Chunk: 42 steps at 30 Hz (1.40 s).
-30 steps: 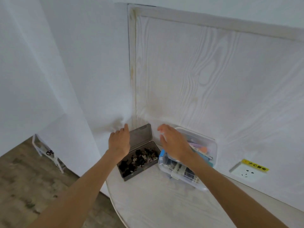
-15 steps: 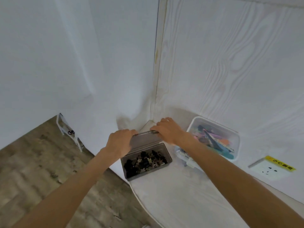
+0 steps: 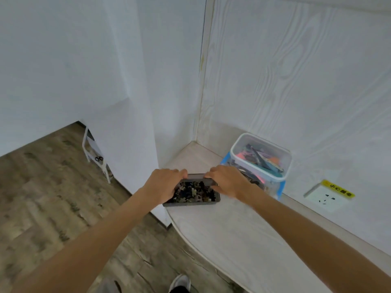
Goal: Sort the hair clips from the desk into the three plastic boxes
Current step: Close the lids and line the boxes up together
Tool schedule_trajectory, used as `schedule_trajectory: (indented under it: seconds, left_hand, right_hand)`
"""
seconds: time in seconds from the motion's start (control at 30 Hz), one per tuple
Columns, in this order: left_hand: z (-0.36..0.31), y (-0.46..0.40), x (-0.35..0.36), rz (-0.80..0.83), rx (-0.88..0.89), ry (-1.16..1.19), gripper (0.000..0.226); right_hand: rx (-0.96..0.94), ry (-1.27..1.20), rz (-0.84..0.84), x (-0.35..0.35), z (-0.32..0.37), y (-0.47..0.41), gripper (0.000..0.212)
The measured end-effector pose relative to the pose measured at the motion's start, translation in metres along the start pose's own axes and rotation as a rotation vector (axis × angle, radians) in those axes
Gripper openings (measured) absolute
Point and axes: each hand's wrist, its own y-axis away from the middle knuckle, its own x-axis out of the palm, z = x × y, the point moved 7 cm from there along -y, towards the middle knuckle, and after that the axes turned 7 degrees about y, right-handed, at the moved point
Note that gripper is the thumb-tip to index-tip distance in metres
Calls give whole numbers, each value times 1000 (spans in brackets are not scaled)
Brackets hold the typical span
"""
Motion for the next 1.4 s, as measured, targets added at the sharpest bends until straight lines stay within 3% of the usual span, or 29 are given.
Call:
schedule_trajectory:
  seconds: [0.1, 0.27, 0.37, 0.5, 0.8, 1.0, 1.03, 1.1, 1.2, 1.33, 1.4]
  left_hand:
    - [-15, 4, 20, 13, 41, -71, 52]
    - [-19, 11, 81, 87, 85, -108, 76]
    - [-13, 21, 104, 17, 80, -143, 98]
    - [-11, 20, 115, -82, 90, -135, 115]
    - [-15, 13, 124, -153, 91, -151, 87]
    - [-10, 11, 119, -9, 68, -60, 91]
    - [-9, 10, 115, 33, 57, 67, 83]
    - [-1, 9, 98, 44, -108, 498, 61]
    - [30, 20, 77, -254, -492, 856, 44]
    - [46, 27, 99, -42, -794, 924, 31]
    - [46, 27, 107, 11, -841, 1002, 21]
  right_hand:
    - [-20, 21, 15, 22, 10, 23, 49]
    - [12, -28, -2, 71, 16, 54, 58]
    - [67, -100, 37, 90, 21, 63, 72]
    - [92, -43, -64, 98, 26, 61, 72]
    - [224, 29, -203, 118, 33, 55, 75]
    - [191, -206, -33, 112, 32, 55, 68]
    - [198, -314, 18, 107, 29, 55, 65]
    - [296, -506, -21, 90, 16, 57, 49]
    - [576, -549, -169, 70, -9, 73, 29]
    - [785, -591, 264, 101, -16, 72, 53]
    - [792, -775, 373, 114, -11, 65, 49]
